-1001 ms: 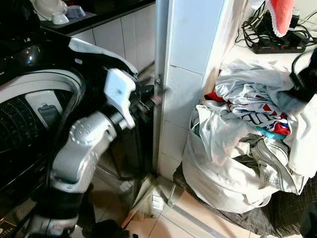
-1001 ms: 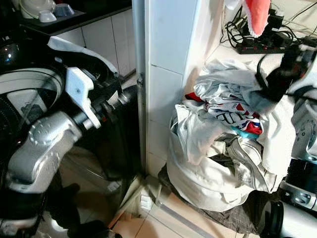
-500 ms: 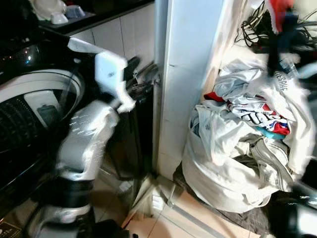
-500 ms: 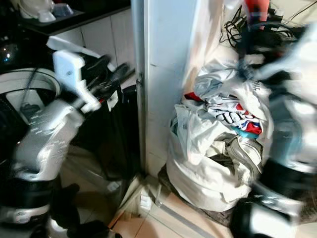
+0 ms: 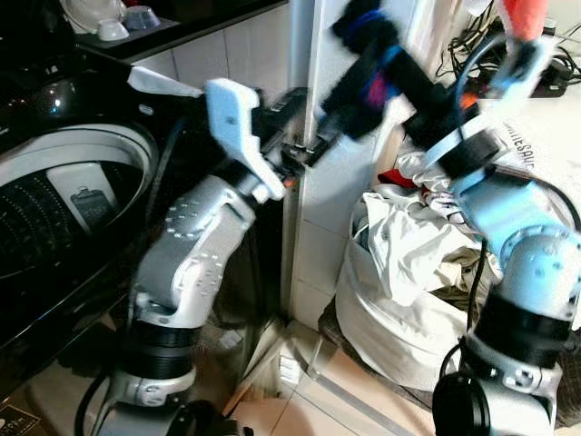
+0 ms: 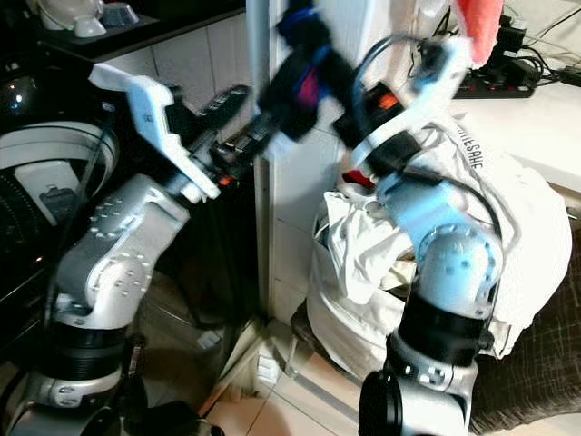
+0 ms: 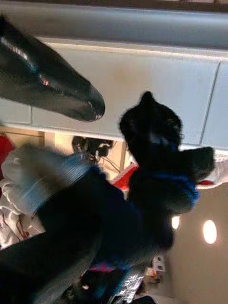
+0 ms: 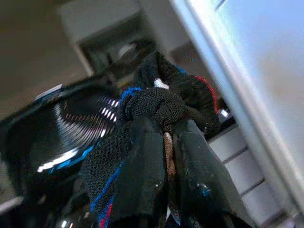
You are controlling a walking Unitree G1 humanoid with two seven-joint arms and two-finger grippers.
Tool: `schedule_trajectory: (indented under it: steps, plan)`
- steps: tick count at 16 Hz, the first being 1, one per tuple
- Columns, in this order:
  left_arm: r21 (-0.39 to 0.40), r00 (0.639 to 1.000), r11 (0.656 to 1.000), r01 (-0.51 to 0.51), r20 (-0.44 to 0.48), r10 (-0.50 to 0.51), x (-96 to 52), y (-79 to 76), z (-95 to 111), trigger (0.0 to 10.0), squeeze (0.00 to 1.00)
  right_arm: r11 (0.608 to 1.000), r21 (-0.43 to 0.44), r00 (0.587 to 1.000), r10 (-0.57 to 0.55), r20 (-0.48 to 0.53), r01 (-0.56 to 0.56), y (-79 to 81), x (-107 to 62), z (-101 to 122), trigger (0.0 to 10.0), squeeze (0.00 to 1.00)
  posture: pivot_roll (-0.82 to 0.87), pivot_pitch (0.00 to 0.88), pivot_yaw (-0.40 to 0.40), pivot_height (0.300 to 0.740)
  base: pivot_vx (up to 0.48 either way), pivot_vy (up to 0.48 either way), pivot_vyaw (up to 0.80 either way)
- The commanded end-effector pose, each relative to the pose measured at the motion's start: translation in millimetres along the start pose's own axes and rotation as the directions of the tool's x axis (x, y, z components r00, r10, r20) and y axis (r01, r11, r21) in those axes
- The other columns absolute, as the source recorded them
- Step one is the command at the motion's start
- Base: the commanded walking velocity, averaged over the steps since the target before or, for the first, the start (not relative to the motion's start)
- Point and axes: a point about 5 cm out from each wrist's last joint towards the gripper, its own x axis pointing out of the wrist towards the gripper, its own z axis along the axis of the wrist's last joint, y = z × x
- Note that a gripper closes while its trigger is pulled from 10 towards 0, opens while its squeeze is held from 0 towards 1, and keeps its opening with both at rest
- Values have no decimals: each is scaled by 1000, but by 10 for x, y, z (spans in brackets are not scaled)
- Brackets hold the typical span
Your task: Clothes washing
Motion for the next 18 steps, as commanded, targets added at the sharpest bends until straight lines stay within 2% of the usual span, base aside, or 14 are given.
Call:
schedule_trajectory:
  steps: [1, 2, 4, 6, 9, 12, 13, 14, 15, 18]
  plan:
    - [-60, 996, 996, 72, 52, -69, -34, -74, 96, 10000, 1000, 1000, 14, 1000, 26, 2, -26, 61, 0, 26, 0, 0, 4, 0, -34, 740, 0, 0, 0]
    - [-119, 991, 985, 124, 71, -116, -56, -132, 125, 10000, 1000, 999, 23, 1000, 27, -1, -27, 68, -3, 28, 0, 0, 4, 0, -34, 740, 0, 0, 0]
    - [-184, 981, 964, 190, 76, -179, -86, -226, 122, 10000, 1000, 999, 25, 1000, 30, -2, -30, 69, -5, 38, 0, 0, 4, 0, -33, 740, 0, 0, 0]
    - [-166, 976, 962, 218, 37, -215, -110, -263, 55, 10000, 1000, 999, 26, 1000, 18, 11, -18, 58, -8, 70, 0, 0, -3, 0, -27, 740, 0, 0, 0]
    - [-233, 960, 934, 271, -3, -279, -186, -317, 18, 10000, 1000, 1000, 19, 1000, -3, 20, 3, 38, -26, 108, 0, 0, -6, 0, -24, 740, 0, 0, 0]
    - [-203, 955, 940, 275, -52, -291, -205, -331, -35, 10000, 1000, 1000, 19, 1000, -2, 14, 2, 40, -30, 103, 0, 0, -4, 0, -24, 740, 0, 0, 0]
    - [-191, 964, 952, 240, -66, -257, -196, -297, -58, 3059, 835, 1000, 21, 1000, 2, 12, -2, 46, -29, 98, 0, 0, -2, 0, -24, 740, 0, 0, 0]
    - [-184, 967, 956, 228, -69, -244, -192, -277, -62, 745, 780, 1000, 21, 1000, 4, 11, -4, 48, -29, 97, 0, 0, -2, 0, -24, 740, 0, 0, 0]
    - [-166, 973, 967, 194, -90, -210, -188, -220, -72, 0, 0, 1000, 22, 1000, 6, 8, -7, 53, -28, 95, 0, 0, -2, 0, -24, 740, 0, 0, 0]
    - [-126, 984, 984, 124, -114, -139, -182, -103, -92, 0, 0, 1000, 24, 1000, 8, 9, -8, 60, -23, 87, 0, 0, -3, 0, -20, 740, 0, 0, 0]
